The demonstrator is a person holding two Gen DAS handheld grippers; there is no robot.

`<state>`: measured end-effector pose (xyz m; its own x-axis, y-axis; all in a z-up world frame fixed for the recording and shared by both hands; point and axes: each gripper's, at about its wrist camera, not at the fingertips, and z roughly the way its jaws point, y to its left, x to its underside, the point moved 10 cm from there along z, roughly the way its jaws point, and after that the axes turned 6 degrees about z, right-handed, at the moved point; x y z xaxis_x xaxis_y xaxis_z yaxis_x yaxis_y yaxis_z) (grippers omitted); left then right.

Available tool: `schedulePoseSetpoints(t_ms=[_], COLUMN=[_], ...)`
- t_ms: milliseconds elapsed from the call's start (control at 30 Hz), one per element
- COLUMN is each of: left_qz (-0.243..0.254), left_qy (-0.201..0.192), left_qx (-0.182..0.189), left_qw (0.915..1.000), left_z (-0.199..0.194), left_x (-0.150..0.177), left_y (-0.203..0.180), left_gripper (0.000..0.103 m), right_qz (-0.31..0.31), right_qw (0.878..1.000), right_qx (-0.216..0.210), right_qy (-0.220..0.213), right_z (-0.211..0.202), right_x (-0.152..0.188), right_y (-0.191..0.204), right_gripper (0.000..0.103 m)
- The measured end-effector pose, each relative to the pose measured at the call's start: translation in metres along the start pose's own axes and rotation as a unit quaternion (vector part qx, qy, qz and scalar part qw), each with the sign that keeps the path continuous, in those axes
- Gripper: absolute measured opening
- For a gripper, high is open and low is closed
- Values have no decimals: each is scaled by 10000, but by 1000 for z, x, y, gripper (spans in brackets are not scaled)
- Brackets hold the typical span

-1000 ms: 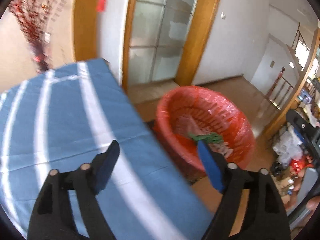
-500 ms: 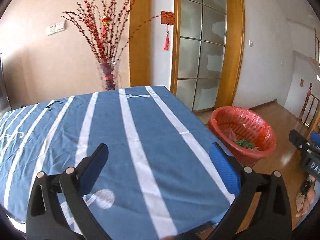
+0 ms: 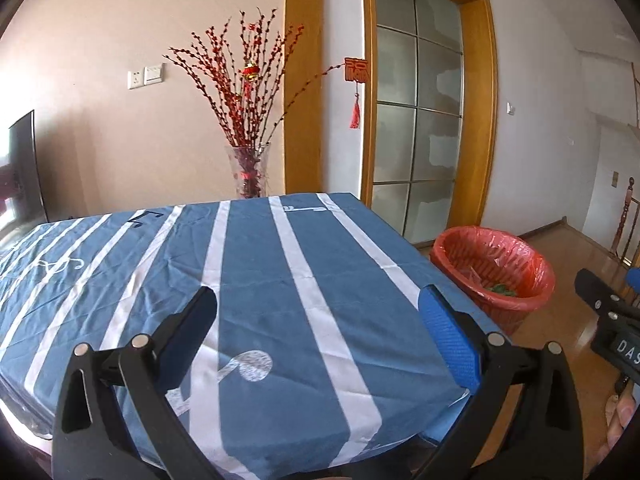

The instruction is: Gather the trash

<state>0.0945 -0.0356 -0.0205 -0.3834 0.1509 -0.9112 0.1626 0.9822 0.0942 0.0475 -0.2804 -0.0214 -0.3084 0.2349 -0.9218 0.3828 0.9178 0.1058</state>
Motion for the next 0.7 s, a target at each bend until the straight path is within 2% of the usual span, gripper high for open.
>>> schedulePoseSetpoints(t_ms=[133,700], left_qz=[-70,-147], left_qy=[68,188], left_qx=[-23,17], left_qw=[9999,9997], left_z=[-4,-9], left_x=[8,27], left_y=[3,7], left_gripper=[99,99], right_qz=[-25,-4], right_qw=[10000,9998], right_qx=[42,151], right_qy=[-70,157], right_z=[-7,-9], right_x=[3,26], right_y=[1,0], right_gripper=[101,101])
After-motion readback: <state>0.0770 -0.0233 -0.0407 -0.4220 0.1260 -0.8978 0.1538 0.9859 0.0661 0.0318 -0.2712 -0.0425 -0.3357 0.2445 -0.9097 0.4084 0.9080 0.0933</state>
